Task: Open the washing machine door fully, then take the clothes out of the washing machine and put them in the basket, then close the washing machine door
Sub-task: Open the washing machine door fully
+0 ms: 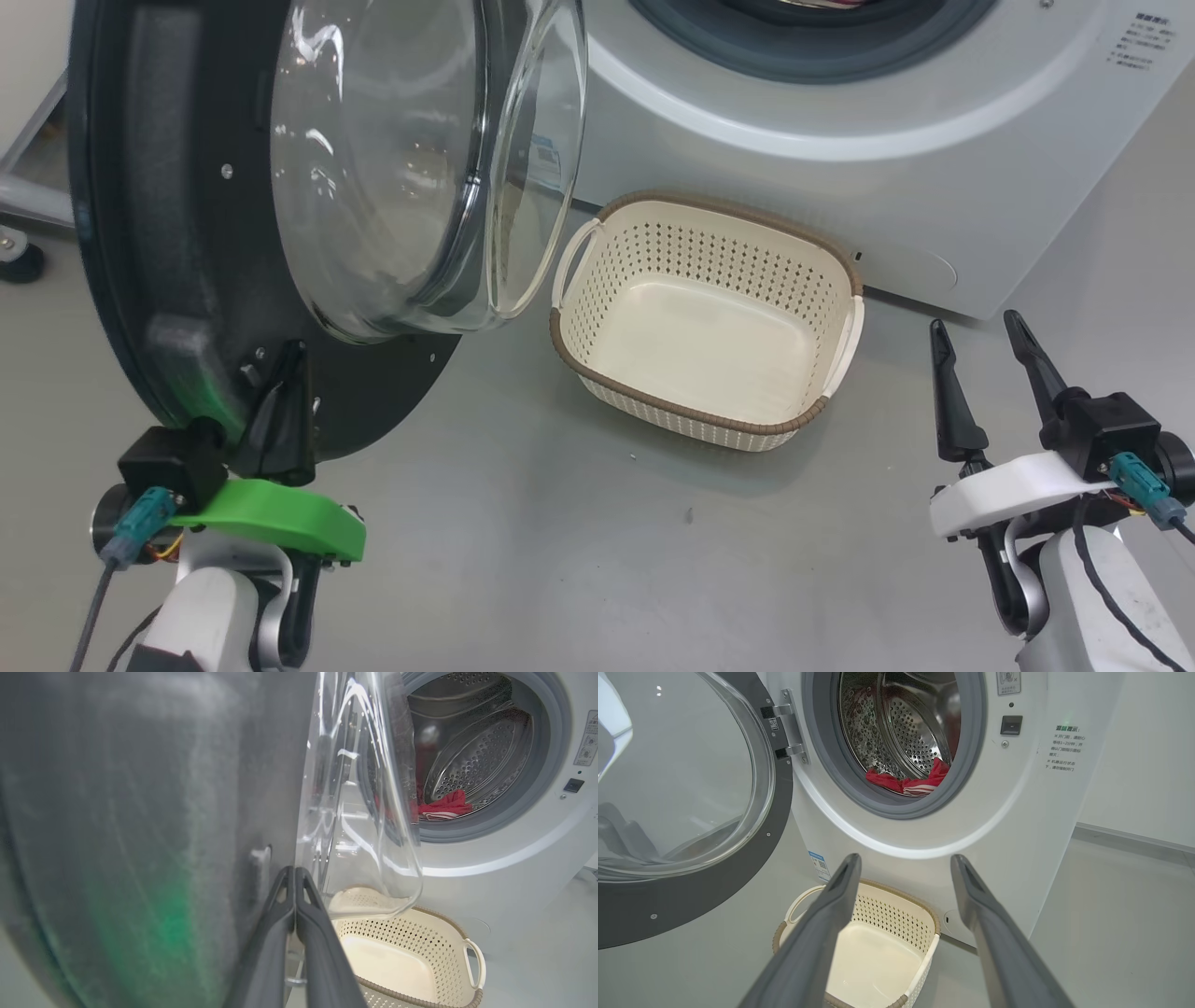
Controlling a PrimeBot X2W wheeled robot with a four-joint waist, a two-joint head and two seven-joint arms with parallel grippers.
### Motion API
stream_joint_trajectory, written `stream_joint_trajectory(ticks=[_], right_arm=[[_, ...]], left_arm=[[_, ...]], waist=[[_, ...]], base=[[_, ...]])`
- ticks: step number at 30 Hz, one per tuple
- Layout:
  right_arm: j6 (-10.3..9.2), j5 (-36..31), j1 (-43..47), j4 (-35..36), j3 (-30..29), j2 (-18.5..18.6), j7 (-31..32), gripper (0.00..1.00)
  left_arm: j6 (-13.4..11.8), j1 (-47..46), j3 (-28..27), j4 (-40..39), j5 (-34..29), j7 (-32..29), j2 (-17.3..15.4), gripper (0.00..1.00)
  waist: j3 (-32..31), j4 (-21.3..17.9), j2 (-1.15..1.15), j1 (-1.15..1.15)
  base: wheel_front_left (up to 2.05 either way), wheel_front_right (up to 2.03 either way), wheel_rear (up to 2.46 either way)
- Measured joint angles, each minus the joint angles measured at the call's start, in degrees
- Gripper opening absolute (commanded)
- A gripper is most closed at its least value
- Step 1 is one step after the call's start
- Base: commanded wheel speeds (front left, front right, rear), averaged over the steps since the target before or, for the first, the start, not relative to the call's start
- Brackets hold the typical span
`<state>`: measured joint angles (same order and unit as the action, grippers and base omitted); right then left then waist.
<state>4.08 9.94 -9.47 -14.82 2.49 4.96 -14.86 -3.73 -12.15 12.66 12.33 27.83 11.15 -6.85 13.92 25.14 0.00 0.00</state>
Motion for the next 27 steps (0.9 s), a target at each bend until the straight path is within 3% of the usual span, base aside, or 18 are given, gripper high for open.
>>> stream_joint_trajectory(ticks=[27], right_arm=[[0.4, -2.6, -4.4, 1.2, -1.3, 2.4, 0.0, 1.0]], left_arm=[[-1.1, -8.3, -14.8, 11.8, 5.5, 3.0, -3.2, 0.0]], waist=[[6.6, -1.0, 0.0, 0.0]], base=[[0.0, 0.0, 0.0]])
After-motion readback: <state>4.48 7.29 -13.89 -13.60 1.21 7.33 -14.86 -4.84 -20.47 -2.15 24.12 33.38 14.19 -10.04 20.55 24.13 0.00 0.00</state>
